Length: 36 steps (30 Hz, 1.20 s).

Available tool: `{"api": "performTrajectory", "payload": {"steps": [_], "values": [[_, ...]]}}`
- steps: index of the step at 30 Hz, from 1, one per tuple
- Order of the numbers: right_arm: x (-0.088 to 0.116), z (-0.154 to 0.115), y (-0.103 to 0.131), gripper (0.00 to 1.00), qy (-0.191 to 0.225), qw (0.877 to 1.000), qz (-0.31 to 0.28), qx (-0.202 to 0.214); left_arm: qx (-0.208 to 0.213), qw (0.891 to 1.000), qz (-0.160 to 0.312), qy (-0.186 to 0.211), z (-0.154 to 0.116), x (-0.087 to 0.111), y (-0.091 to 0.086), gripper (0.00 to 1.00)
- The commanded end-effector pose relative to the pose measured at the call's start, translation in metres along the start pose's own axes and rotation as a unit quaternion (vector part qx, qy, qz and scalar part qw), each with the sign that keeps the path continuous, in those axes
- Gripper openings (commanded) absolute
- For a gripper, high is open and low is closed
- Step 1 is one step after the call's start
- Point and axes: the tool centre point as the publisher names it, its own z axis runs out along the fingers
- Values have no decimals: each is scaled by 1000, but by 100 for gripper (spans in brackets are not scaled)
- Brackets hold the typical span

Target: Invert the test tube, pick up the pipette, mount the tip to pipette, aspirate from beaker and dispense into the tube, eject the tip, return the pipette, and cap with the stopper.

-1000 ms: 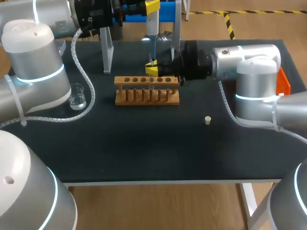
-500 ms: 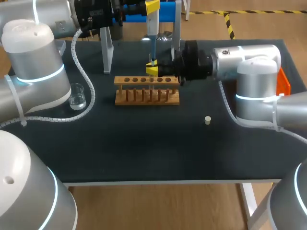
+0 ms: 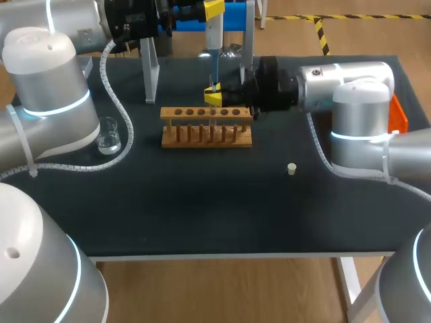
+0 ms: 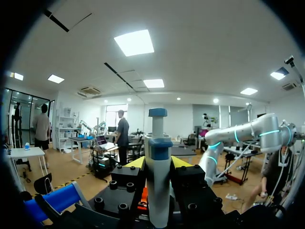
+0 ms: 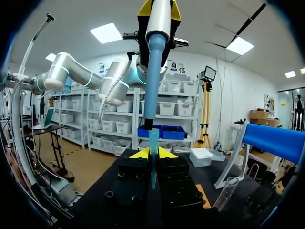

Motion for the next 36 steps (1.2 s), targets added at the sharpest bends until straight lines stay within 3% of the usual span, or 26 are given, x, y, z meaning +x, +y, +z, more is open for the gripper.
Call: {"api": "performTrajectory", "payload": {"steps": [1, 36], "values": [[3, -1, 3, 0, 0, 1000, -2, 0, 1, 1000, 0, -1, -1, 0, 1, 0], [6, -4, 3, 0, 0, 1000, 0, -3, 1, 1000, 0, -1, -1, 0, 1, 0]]}}
